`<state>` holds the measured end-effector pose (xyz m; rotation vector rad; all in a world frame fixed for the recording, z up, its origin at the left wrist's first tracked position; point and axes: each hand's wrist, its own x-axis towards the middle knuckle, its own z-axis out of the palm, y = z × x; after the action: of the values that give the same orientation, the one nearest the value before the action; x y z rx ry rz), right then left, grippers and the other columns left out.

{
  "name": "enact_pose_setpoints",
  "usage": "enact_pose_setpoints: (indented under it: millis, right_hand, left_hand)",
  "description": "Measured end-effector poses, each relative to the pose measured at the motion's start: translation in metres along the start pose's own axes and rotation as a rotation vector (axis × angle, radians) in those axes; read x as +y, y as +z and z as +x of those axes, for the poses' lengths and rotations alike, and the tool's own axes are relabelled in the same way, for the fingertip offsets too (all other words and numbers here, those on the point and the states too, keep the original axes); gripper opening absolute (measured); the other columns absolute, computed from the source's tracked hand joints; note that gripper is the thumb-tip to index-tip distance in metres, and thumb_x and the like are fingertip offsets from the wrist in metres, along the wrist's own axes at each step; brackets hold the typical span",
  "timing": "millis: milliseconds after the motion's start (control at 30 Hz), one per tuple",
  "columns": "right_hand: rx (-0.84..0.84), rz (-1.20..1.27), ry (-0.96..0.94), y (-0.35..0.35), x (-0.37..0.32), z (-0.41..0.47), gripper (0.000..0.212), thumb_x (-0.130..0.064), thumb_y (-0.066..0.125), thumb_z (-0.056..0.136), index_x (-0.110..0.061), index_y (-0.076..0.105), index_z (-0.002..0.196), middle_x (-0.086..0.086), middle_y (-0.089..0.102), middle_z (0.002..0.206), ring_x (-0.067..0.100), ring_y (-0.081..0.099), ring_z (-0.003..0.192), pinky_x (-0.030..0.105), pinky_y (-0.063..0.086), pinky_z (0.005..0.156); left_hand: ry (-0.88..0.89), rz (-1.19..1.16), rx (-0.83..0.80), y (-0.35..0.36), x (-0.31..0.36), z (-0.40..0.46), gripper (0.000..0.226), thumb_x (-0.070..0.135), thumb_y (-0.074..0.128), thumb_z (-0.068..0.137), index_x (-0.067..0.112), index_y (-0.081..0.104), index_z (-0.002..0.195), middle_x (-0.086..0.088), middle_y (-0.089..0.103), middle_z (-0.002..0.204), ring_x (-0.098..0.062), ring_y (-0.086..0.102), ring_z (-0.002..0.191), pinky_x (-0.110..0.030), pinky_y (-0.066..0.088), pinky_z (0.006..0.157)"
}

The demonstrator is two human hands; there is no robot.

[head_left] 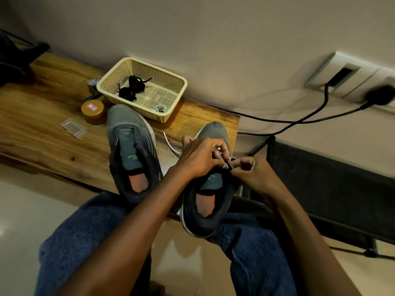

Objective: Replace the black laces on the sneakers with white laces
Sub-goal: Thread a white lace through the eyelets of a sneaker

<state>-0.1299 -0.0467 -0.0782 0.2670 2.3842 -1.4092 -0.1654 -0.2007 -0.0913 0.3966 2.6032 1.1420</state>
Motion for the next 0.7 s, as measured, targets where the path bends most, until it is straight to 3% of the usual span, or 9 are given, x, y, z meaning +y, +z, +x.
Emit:
enact_pose_setpoints:
  millis: [200, 333, 433, 500, 600, 700]
  right_hand:
    - [0.011, 0.054, 0.009, -0.001, -0.001, -0.002, 0.019, 0.001, 0.061, 0.087, 0.019, 0.063, 0.093, 0.034, 0.056, 0.077, 0.02, 0.052, 0.07, 0.013, 0.045, 0.051]
    - [0.0, 0.099, 0.077, 0.0, -0.006, -0.003, 0.019, -0.001, 0.057, 0.089, 0.017, 0.065, 0.09, 0.015, 0.057, 0.073, 0.009, 0.05, 0.06, 0.011, 0.042, 0.046]
    - [-0.014, 0.169, 0.188, -0.002, -0.01, -0.002, 0.024, -0.007, 0.052, 0.093, 0.001, 0.065, 0.075, -0.003, 0.056, 0.05, 0.001, 0.05, 0.042, 0.012, 0.04, 0.042]
    - [-0.003, 0.194, 0.237, -0.002, -0.011, -0.001, 0.026, -0.006, 0.049, 0.093, -0.005, 0.063, 0.071, -0.009, 0.052, 0.039, -0.002, 0.045, 0.034, 0.012, 0.036, 0.038]
    - [0.012, 0.224, 0.267, -0.001, -0.011, 0.001, 0.02, -0.005, 0.053, 0.092, -0.004, 0.065, 0.076, -0.005, 0.054, 0.044, -0.001, 0.046, 0.035, 0.011, 0.036, 0.038]
    - [0.01, 0.25, 0.276, 0.001, -0.01, 0.003, 0.013, -0.007, 0.059, 0.091, -0.004, 0.066, 0.079, 0.004, 0.058, 0.058, 0.005, 0.051, 0.045, 0.013, 0.04, 0.04]
  left_hand:
    - [0.032, 0.109, 0.026, 0.002, -0.001, 0.002, 0.018, 0.038, 0.071, 0.079, 0.038, 0.066, 0.097, 0.02, 0.071, 0.08, 0.004, 0.049, 0.099, -0.033, 0.013, 0.069]
    - [0.084, 0.173, 0.042, -0.002, -0.002, 0.002, 0.016, 0.039, 0.072, 0.078, 0.037, 0.07, 0.093, 0.018, 0.064, 0.073, 0.002, 0.038, 0.092, -0.032, 0.015, 0.072]
    - [0.128, 0.173, 0.043, -0.003, -0.004, 0.002, 0.017, 0.039, 0.072, 0.077, 0.035, 0.071, 0.094, 0.018, 0.067, 0.076, -0.001, 0.042, 0.096, -0.031, 0.016, 0.074]
    - [0.136, 0.168, 0.04, -0.005, -0.002, 0.001, 0.017, 0.038, 0.072, 0.077, 0.034, 0.071, 0.094, 0.021, 0.058, 0.072, 0.0, 0.031, 0.089, -0.03, 0.015, 0.073]
    - [0.123, 0.187, 0.05, -0.003, -0.002, 0.001, 0.019, 0.038, 0.072, 0.077, 0.035, 0.072, 0.096, 0.025, 0.036, 0.075, 0.0, 0.011, 0.076, -0.027, 0.014, 0.072]
    - [0.105, 0.208, 0.085, -0.001, -0.006, 0.003, 0.017, 0.043, 0.073, 0.074, 0.038, 0.072, 0.091, 0.02, 0.035, 0.079, -0.006, 0.019, 0.086, -0.025, 0.015, 0.075]
